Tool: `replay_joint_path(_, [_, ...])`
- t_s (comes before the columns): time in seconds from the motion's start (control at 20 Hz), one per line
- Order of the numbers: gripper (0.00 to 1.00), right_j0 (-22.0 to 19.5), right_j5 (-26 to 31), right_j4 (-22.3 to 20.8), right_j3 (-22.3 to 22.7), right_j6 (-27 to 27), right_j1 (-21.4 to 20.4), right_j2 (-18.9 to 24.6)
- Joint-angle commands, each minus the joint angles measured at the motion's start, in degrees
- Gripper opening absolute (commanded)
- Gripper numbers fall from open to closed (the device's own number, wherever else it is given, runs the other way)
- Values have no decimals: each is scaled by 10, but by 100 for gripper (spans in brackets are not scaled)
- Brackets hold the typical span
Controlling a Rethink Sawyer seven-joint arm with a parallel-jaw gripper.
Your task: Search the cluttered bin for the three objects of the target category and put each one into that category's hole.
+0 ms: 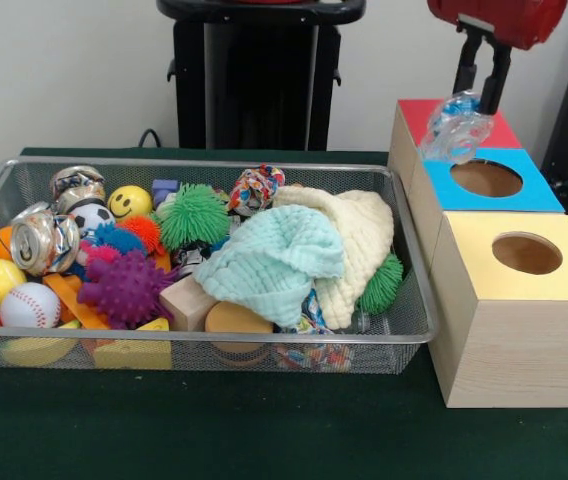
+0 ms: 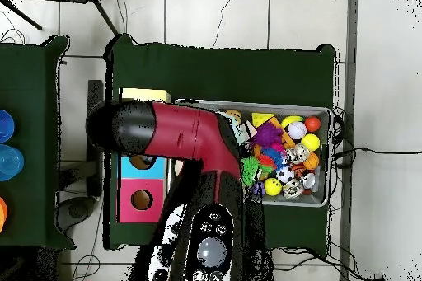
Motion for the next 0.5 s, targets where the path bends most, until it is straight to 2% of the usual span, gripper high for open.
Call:
replay_joint_path(0.05, [0,-27,-24,13,114,32,-36,21])
replay_joint_path(0.5, [0,-17,-76,6,144,48,-34,27])
